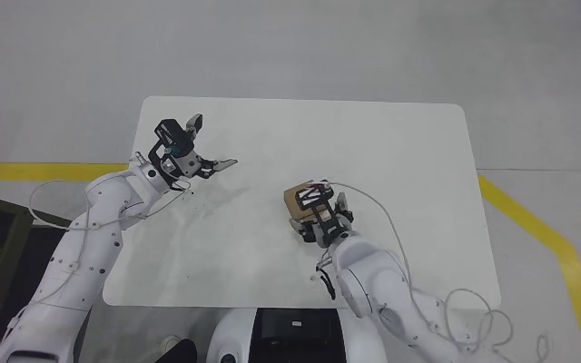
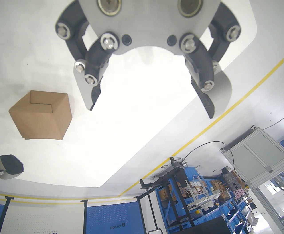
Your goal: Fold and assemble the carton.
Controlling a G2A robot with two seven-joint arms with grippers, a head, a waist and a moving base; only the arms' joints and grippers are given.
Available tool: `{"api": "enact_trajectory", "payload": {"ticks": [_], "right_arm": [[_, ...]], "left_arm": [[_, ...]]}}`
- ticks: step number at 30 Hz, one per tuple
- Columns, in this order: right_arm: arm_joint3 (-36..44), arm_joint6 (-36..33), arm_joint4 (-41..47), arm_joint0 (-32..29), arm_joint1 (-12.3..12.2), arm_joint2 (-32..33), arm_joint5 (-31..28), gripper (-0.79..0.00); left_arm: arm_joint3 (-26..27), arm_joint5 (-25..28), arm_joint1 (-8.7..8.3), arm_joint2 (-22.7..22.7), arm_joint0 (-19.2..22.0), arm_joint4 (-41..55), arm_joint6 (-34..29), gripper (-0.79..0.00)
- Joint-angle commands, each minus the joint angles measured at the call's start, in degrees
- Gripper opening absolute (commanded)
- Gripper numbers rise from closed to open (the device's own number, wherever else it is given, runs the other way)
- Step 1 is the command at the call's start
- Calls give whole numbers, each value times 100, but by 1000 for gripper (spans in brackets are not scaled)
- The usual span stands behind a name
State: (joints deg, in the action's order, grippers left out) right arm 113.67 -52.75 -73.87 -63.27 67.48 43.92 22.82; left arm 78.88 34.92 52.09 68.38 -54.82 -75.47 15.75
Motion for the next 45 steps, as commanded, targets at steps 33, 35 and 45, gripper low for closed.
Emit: {"api": "enact_trajectory", "payload": {"ticks": [33,35,45], "right_arm": [[-897,701,463,-156,339,298,-587,-80],[-882,682,447,-156,358,307,-576,0],[-918,746,410,-185,458,356,-458,0]], "left_arm": [[0,0,0,0,0,0,0,0],[0,0,0,0,0,0,0,0],[0,0,0,0,0,0,0,0]]}}
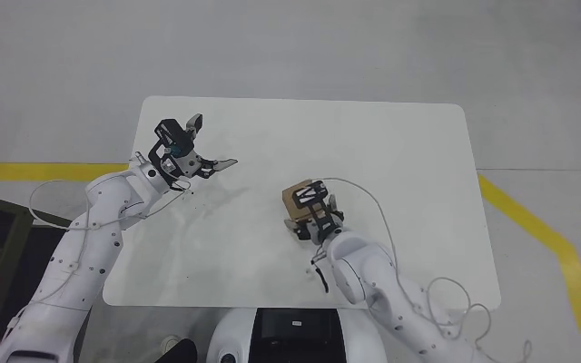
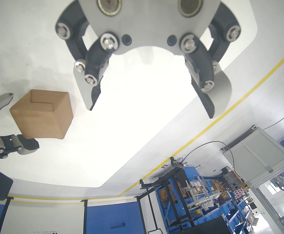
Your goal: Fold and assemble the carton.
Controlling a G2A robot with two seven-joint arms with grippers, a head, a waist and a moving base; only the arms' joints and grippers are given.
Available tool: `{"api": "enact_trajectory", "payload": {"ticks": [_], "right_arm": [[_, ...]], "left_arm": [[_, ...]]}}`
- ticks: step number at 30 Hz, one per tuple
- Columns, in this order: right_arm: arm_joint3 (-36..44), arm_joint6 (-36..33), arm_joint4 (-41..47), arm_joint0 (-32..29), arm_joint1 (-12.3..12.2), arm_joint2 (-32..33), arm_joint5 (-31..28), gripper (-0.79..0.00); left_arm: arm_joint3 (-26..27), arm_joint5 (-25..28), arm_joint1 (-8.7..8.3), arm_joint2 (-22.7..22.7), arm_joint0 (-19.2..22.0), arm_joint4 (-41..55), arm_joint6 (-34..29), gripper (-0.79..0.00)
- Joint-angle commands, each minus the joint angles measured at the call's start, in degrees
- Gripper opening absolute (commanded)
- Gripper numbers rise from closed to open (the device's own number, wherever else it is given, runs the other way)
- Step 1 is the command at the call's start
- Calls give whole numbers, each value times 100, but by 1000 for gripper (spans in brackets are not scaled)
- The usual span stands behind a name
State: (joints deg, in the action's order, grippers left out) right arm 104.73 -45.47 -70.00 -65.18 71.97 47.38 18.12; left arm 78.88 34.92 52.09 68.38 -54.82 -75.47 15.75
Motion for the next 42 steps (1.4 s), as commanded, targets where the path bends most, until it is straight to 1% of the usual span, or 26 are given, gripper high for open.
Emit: {"api": "enact_trajectory", "payload": {"ticks": [1,5,11,12,14,15,16,19,21,30,32,35,37,39,42], "right_arm": [[-45,43,44,10,23,18,30,0],[-97,67,71,27,75,33,153,0],[-122,21,-16,47,136,25,187,-6],[-124,17,-26,44,144,28,186,-65],[-129,0,-55,40,160,37,182,-234],[-128,-7,-65,38,168,42,178,-342],[-132,-15,-78,36,175,49,174,-409],[-136,-37,-110,29,197,68,158,-465],[-133,-49,-125,23,211,83,146,-496],[148,-35,-129,-152,239,325,181,-539],[252,42,49,-241,241,464,212,-551],[412,248,563,-417,241,763,199,-600],[551,430,949,-542,237,976,95,-588],[692,543,1147,-658,225,1156,25,-594],[938,740,1511,-826,219,1403,-27,-643]], "left_arm": [[0,0,0,0,0,0,0,0],[0,0,0,0,0,0,0,0],[0,0,0,0,0,0,0,0],[0,0,0,0,0,0,0,0],[0,0,0,0,0,0,0,0],[0,0,0,0,0,0,0,0],[0,0,0,0,0,0,0,0],[0,0,0,0,0,0,0,0],[0,0,0,0,0,0,0,0],[0,0,0,0,0,0,0,0],[0,0,0,0,0,0,0,0],[0,0,0,0,0,0,0,0],[0,0,0,0,0,0,0,0],[0,0,0,0,0,0,0,0],[0,0,0,0,0,0,0,0]]}}
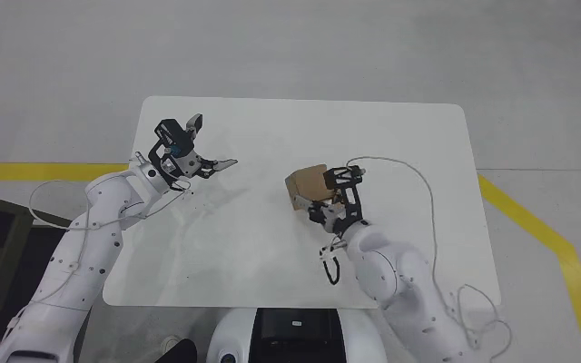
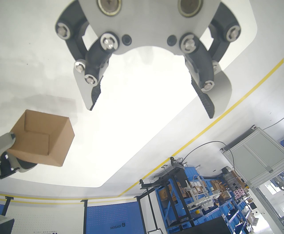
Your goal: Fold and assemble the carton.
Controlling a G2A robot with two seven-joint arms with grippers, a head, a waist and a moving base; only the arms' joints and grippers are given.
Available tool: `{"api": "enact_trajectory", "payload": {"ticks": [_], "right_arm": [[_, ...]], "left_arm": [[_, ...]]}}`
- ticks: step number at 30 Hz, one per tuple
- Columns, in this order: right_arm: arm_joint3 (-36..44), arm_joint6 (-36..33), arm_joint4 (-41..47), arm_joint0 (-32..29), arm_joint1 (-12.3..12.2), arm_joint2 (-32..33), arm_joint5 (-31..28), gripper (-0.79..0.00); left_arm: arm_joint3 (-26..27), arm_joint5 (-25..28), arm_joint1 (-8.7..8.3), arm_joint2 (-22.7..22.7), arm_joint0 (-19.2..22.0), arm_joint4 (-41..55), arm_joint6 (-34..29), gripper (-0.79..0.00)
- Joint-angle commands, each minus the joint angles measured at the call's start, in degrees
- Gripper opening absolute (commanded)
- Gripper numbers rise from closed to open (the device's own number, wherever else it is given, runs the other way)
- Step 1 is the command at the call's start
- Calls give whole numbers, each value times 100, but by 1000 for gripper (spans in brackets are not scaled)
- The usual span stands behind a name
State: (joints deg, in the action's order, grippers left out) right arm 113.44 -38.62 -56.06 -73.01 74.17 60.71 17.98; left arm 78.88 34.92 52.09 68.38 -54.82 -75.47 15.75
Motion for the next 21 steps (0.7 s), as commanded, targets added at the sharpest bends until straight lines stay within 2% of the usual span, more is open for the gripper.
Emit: {"api": "enact_trajectory", "payload": {"ticks": [1,3,6,16,21], "right_arm": [[141,135,272,-95,0,153,-41,-668],[249,292,605,-187,0,321,-149,-699],[364,520,1070,-297,2,548,-314,-785],[607,1098,2512,-482,14,1059,-1135,-785],[715,1108,2983,-552,-4,1255,-1553,-785]], "left_arm": [[0,0,0,0,0,0,0,0],[0,0,0,0,0,0,0,0],[0,0,0,0,0,0,0,0],[0,0,0,0,0,0,0,0],[0,0,0,0,0,0,0,0]]}}
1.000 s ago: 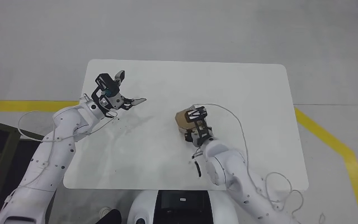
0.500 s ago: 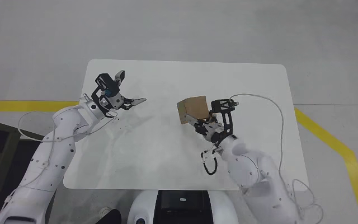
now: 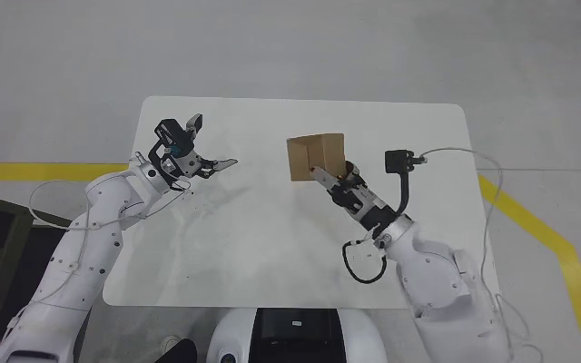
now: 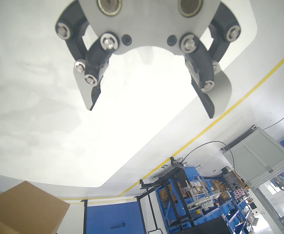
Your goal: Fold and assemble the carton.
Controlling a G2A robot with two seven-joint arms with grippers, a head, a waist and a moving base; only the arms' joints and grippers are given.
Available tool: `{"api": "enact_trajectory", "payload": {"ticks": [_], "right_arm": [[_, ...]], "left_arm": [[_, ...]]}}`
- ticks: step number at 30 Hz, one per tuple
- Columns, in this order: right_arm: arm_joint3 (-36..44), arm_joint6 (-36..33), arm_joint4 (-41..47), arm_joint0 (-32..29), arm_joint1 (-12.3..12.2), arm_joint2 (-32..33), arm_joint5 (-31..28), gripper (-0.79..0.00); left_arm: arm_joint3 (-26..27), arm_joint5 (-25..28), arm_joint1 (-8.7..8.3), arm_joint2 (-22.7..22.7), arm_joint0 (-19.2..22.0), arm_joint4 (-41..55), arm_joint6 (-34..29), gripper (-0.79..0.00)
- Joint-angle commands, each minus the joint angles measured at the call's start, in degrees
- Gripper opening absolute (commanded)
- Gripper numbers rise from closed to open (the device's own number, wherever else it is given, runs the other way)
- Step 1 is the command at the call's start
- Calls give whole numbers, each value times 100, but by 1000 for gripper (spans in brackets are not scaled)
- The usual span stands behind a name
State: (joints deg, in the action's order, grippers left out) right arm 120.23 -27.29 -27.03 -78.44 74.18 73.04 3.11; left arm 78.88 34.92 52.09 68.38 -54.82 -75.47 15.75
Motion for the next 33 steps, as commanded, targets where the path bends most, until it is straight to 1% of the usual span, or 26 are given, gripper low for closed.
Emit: {"api": "enact_trajectory", "payload": {"ticks": [1,6,9,10,13,16,22,27,33], "right_arm": [[63,-38,198,-25,-7,55,-153,-785],[50,-159,1441,-162,-20,281,-976,-785],[-37,-379,2186,-219,-37,396,-1518,-785],[-98,-489,2315,-223,-49,449,-1625,-785],[-174,-789,3024,-205,-63,457,-2092,-785],[-418,-982,3755,-189,-70,481,-2569,-785],[-664,-1321,4582,-107,-87,440,-3054,-785],[-746,-1610,5429,-30,-86,344,-3590,-785],[-893,-1917,5979,40,-100,283,-3778,-785]], "left_arm": [[0,0,0,0,0,0,0,0],[0,0,0,0,0,0,0,0],[0,0,0,0,0,0,0,0],[0,0,0,0,0,0,0,0],[0,0,0,0,0,0,0,0],[0,0,0,0,0,0,0,0],[0,0,0,0,0,0,0,0],[0,0,0,0,0,0,0,0],[0,0,0,0,0,0,0,0]]}}
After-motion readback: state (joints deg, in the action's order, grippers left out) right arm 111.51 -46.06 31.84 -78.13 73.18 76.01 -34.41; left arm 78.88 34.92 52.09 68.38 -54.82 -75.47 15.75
